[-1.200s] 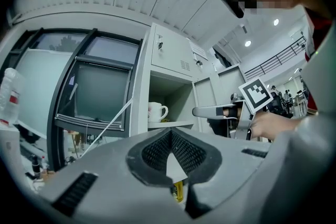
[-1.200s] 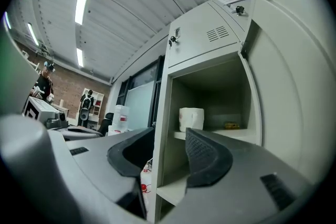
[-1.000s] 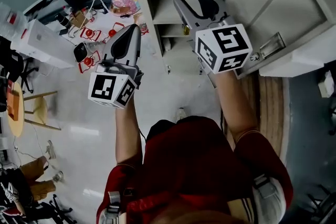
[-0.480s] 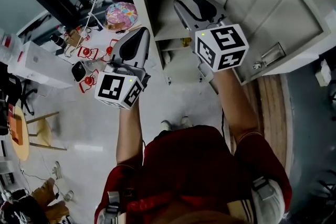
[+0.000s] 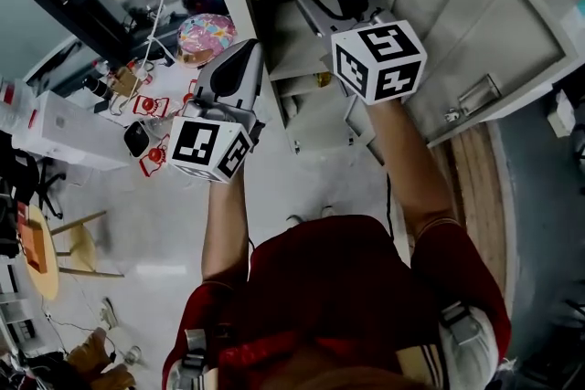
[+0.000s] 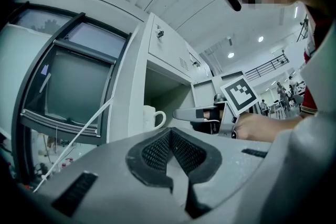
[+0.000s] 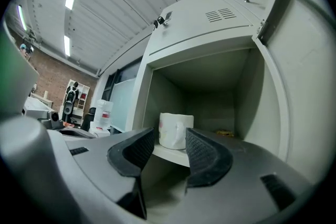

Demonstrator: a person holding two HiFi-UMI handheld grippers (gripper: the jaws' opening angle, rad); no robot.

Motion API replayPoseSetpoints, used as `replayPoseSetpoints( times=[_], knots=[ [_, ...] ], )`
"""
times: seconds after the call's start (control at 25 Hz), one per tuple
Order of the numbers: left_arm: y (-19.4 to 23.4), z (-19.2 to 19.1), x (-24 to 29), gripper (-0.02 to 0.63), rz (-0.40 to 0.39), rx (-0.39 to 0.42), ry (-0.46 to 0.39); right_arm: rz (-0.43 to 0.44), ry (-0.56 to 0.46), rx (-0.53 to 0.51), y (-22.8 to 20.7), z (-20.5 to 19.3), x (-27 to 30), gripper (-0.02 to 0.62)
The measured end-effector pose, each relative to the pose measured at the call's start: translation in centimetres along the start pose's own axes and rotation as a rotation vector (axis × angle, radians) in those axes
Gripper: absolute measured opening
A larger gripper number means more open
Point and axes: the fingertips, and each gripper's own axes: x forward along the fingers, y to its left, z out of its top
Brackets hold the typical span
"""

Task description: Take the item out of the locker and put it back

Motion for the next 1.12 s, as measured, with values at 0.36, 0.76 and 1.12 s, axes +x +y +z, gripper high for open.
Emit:
replayPoseSetpoints(
  times=[0.36,0.76,1.12],
  knots=[
    [0.3,-0.1,1.3,0.006,-0.024,0.006,0.001,0.008,0.043,0.006,-1.0,-0.5,3.0,0.170],
    [0.7,-0.4,1.4,0.006,-0.015,0.012,0.014,0.010,0.092,-0.005,-2.2,-1.5,5.8,0.170],
    [1.0,-0.8,1.2,0.006,-0.002,0.012,0.026,0.022,0.117,-0.014,-2.2,-1.8,7.1,0.155]
  ],
)
